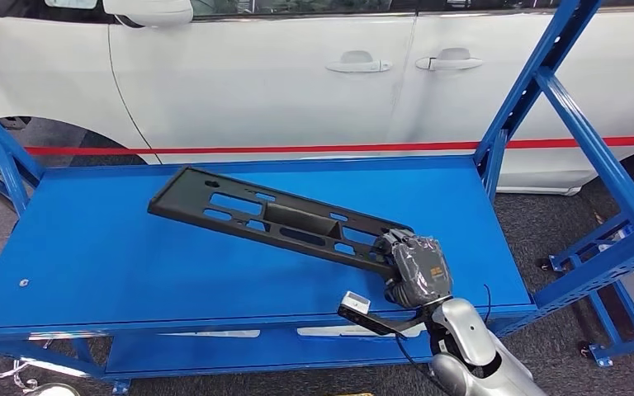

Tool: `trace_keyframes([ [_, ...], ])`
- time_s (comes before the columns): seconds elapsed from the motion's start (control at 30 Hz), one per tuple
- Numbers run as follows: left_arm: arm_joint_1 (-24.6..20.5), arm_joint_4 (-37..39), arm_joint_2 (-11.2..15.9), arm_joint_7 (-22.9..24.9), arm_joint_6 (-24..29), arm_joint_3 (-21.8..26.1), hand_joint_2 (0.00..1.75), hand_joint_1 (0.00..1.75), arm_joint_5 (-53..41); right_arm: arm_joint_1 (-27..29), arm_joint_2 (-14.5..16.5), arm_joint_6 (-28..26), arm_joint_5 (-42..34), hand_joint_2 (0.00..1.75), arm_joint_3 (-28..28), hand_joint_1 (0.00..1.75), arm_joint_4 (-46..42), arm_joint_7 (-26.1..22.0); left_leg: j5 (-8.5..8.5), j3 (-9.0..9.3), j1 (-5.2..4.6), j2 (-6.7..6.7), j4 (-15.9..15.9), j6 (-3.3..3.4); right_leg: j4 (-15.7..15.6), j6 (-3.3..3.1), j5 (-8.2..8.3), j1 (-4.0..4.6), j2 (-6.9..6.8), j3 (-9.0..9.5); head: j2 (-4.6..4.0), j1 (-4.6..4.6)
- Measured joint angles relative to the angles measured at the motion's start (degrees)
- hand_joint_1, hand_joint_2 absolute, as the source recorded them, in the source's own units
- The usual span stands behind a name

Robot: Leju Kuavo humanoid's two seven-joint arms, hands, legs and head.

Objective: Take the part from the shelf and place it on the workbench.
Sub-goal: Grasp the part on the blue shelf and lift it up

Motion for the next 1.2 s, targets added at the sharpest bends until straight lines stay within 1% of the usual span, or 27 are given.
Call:
trace_keyframes([
  [0.07, 0.0, 0.0, 0.0, 0.6, -0.2, 0.0, 1.75, 0.00, 0.1, 0.0, -2.3, 1.5, -3.0, 1.75, 0.4, 1.75, -3.0, -2.4, 0.00, -0.04, -0.01, -0.01, 0.0, 0.00, 0.0, 0.00, 0.00, -0.01, 0.00, -0.03, 0.00, 0.00],
  [0.13, 0.0, 0.0, -0.1, 1.1, -0.1, 0.0, 1.75, 0.00, 0.2, 0.1, -4.5, 2.4, -4.3, 1.75, 0.7, 1.75, -6.2, -4.0, -0.04, -0.10, -0.07, -0.02, 0.1, 0.06, -0.1, 0.04, 0.02, -0.08, -0.01, -0.04, -0.01, 0.00],
  [0.3, 0.0, 0.0, -0.2, 2.0, 0.1, 0.0, 1.75, 0.00, 0.2, 0.0, -7.2, 2.9, -1.6, 1.75, 1.7, 1.75, -11.2, -4.6, -0.14, -0.19, -0.38, -0.07, 0.3, 0.76, -0.3, 0.57, 0.15, -0.47, -0.01, 0.03, -0.01, -0.01],
  [0.37, -0.2, 0.0, -0.3, 2.1, 0.1, -0.1, 1.75, 0.00, 0.2, 0.0, -7.9, 2.8, -0.7, 1.75, 2.3, 1.75, -12.2, -4.4, 0.52, 0.08, 0.04, 0.03, -0.5, 1.17, 0.2, 0.89, -0.35, -0.41, -0.05, -0.07, -0.01, 0.00],
  [0.4, -0.2, 0.0, -0.3, 2.1, 0.1, -0.1, 1.75, 0.00, 0.1, -0.1, -8.3, 2.7, -0.6, 1.75, 2.6, 1.75, -12.4, -4.4, 0.85, 0.18, 0.25, 0.10, -1.0, 1.39, 1.5, 1.04, -1.46, -0.40, -0.06, -0.58, -0.01, 0.01],
  [0.43, -0.3, -0.1, -0.4, 2.1, 0.1, -0.2, 1.75, 0.00, 0.1, -0.1, -8.7, 2.6, -0.7, 1.75, 2.9, 1.75, -12.6, -4.3, 1.13, 0.24, 0.46, 0.19, -1.4, 1.56, 3.9, 1.23, -3.18, -0.44, -0.08, -1.59, 0.00, 0.03],
  [0.5, -0.3, -0.1, -0.6, 2.1, 0.0, -0.3, 1.75, 0.00, 0.0, -0.2, -9.2, 2.5, -1.2, 1.75, 3.4, 1.75, -12.8, -4.3, 1.31, 0.01, 0.44, 0.29, -1.5, 1.64, 11.2, 1.71, -7.08, -0.83, -0.06, -4.84, -0.01, 0.04],
  [0.53, -0.3, -0.1, -0.6, 2.1, 0.0, -0.4, 1.75, 0.00, 0.1, -0.2, -9.4, 2.5, -1.4, 1.75, 3.6, 1.75, -12.8, -4.3, 1.36, -0.14, 0.49, 0.33, -1.4, 1.57, 14.3, 2.00, -8.06, -1.12, -0.08, -6.18, -0.01, 0.04],
  [0.57, -0.3, -0.1, -0.7, 2.1, -0.1, -0.4, 1.75, 0.00, 0.1, -0.1, -9.6, 2.5, -1.7, 1.75, 3.9, 1.75, -12.8, -4.3, 1.40, -0.28, 0.58, 0.35, -1.3, 1.46, 15.7, 2.30, -7.91, -1.46, -0.11, -6.76, -0.02, 0.04],
  [0.6, -0.3, -0.1, -0.7, 2.1, -0.1, -0.5, 1.75, 0.00, 0.1, -0.1, -9.8, 2.5, -1.8, 1.75, 4.1, 1.75, -12.8, -4.4, 1.43, -0.45, 0.76, 0.37, -1.1, 1.28, 14.7, 2.66, -6.54, -1.83, -0.17, -6.17, -0.02, 0.04],
  [0.63, -0.3, -0.1, -0.7, 2.1, -0.1, -0.5, 1.75, 0.00, 0.2, -0.1, -9.9, 2.5, -1.9, 1.75, 4.4, 1.75, -12.9, -4.4, 1.41, -0.65, 1.01, 0.35, -0.8, 0.99, 11.4, 3.05, -4.40, -2.22, -0.25, -4.48, -0.02, 0.04],
  [0.67, -0.3, -0.1, -0.8, 2.1, -0.1, -0.5, 1.75, 0.00, 0.2, -0.1, -10.1, 2.5, -1.9, 1.75, 4.6, 1.75, -13.0, -4.4, 1.35, -0.93, 1.21, 0.31, -0.3, 0.58, 7.4, 3.49, -2.83, -2.55, -0.29, -2.45, -0.02, 0.05],
  [0.7, -0.3, -0.1, -0.7, 2.1, -0.2, -0.5, 1.75, 0.00, 0.3, -0.1, -10.2, 2.4, -1.9, 1.75, 4.8, 1.75, -13.0, -4.4, 1.34, -1.23, 1.34, 0.22, 0.1, 0.06, 4.2, 3.60, -1.47, -2.61, -0.13, -0.88, -0.02, 0.04],
  [0.73, -0.3, -0.1, -0.7, 2.1, -0.2, -0.5, 1.75, 0.00, 0.3, -0.1, -10.4, 2.4, -1.9, 1.75, 4.9, 1.75, -13.1, -4.4, 1.41, -1.49, 1.31, 0.10, 0.4, -0.48, 2.2, 3.43, -0.91, -2.61, 0.03, -0.05, -0.02, 0.04],
  [0.77, -0.3, -0.1, -0.7, 2.1, -0.2, -0.5, 1.75, 0.00, 0.4, -0.1, -10.5, 2.4, -1.9, 1.75, 5.0, 1.75, -13.2, -4.4, 1.62, -1.74, 1.18, -0.03, 0.5, -1.01, 1.7, 3.03, -0.97, -2.45, 0.23, -0.08, -0.02, 0.03],
  [0.8, -0.3, -0.1, -0.7, 2.2, -0.2, -0.5, 1.75, 0.00, 0.4, -0.1, -10.6, 2.4, -1.9, 1.75, 5.0, 1.75, -13.3, -4.4, 1.92, -1.91, 1.11, -0.14, 0.5, -1.50, 2.1, 2.40, -0.65, -2.24, 0.39, -0.53, -0.02, 0.02],
  [0.83, -0.2, -0.1, -0.8, 2.2, -0.2, -0.6, 1.75, 0.00, 0.4, -0.1, -10.6, 2.4, -1.9, 1.75, 5.1, 1.75, -13.4, -4.4, 2.22, -2.03, 1.11, -0.22, 0.5, -1.95, 2.0, 1.80, -0.52, -2.26, 0.37, -0.98, -0.02, 0.01],
  [0.87, -0.2, -0.1, -0.8, 2.2, -0.2, -0.6, 1.75, 0.00, 0.4, -0.2, -10.7, 2.4, -1.9, 1.75, 5.2, 1.75, -13.5, -4.4, 2.06, -2.38, 1.22, -0.26, 0.7, -2.30, 2.0, 1.17, -0.21, -2.23, 0.29, -1.43, -0.02, 0.01],
  [0.9, -0.1, -0.1, -0.8, 2.2, -0.2, -0.6, 1.75, 0.00, 0.4, -0.2, -10.7, 2.4, -1.9, 1.75, 5.2, 1.75, -13.6, -4.4, 1.11, -2.88, 1.33, -0.23, 1.5, -2.53, 1.9, 0.56, 0.23, -2.20, 0.21, -1.87, -0.02, 0.00],
  [0.93, -0.1, -0.2, -0.8, 2.2, -0.2, -0.7, 1.75, 0.00, 0.4, -0.2, -10.7, 2.4, -1.9, 1.75, 5.3, 1.75, -13.7, -4.4, -0.80, -3.66, 1.40, -0.19, 3.3, -2.60, 1.8, -0.07, 0.70, -2.14, 0.10, -2.35, -0.02, -0.02],
  [1.0, -0.2, -0.2, -0.9, 2.2, -0.4, -0.9, 1.75, 0.00, 0.5, -0.3, -10.8, 2.3, -1.9, 1.75, 5.4, 1.75, -13.8, -4.4, -6.14, -5.73, 1.30, -0.09, 9.8, -2.46, 1.8, -0.88, 1.63, -1.65, -0.05, -3.41, -0.02, -0.04],
  [1.03, -0.2, -0.2, -0.9, 2.2, -0.5, -0.9, 1.75, 0.00, 0.5, -0.2, -10.9, 2.3, -1.9, 1.75, 5.5, 1.75, -13.9, -4.4, -8.11, -6.48, 1.21, -0.09, 13.1, -2.32, 1.8, -1.14, 2.07, -1.33, -0.10, -4.03, -0.02, -0.04],
  [1.07, -0.2, -0.2, -0.9, 2.2, -0.6, -0.9, 1.75, 0.00, 0.6, -0.2, -11.0, 2.3, -2.0, 1.75, 5.6, 1.75, -13.9, -4.4, -8.89, -6.55, 1.06, -0.09, 15.2, -2.11, 1.9, -1.30, 2.52, -0.98, -0.14, -4.70, -0.02, -0.04],
  [1.1, -0.2, -0.2, -0.9, 2.2, -0.7, -1.0, 1.75, 0.00, 0.8, -0.2, -11.2, 2.3, -2.0, 1.75, 5.6, 1.75, -14.0, -4.4, -8.50, -5.66, 0.86, -0.09, 15.5, -1.76, 2.0, -1.42, 2.94, -0.65, -0.16, -5.34, -0.02, -0.04],
  [1.13, -0.2, -0.2, -0.9, 2.3, -0.9, -1.0, 1.75, 0.00, 1.0, -0.1, -11.4, 2.4, -2.1, 1.75, 5.6, 1.75, -14.1, -4.4, -7.28, -3.69, 0.54, -0.11, 13.6, -1.22, 2.1, -1.50, 3.33, -0.33, -0.15, -5.91, -0.01, -0.04],
  [1.17, -0.2, -0.2, -1.0, 2.3, -1.0, -1.0, 1.75, 0.00, 1.1, -0.1, -11.6, 2.4, -2.3, 1.75, 5.6, 1.75, -14.3, -4.3, -5.96, -0.91, 0.14, -0.15, 10.1, -0.45, 2.1, -1.54, 3.71, -0.06, -0.14, -6.36, -0.01, -0.04],
  [1.2, -0.2, -0.2, -0.9, 2.3, -1.1, -1.0, 1.75, 0.00, 1.2, -0.1, -11.9, 2.5, -2.5, 1.75, 5.7, 1.75, -14.6, -4.2, -5.29, 1.98, -0.26, -0.15, 6.1, 0.44, 2.2, -1.49, 4.07, 0.18, -0.15, -6.74, -0.01, -0.03],
])
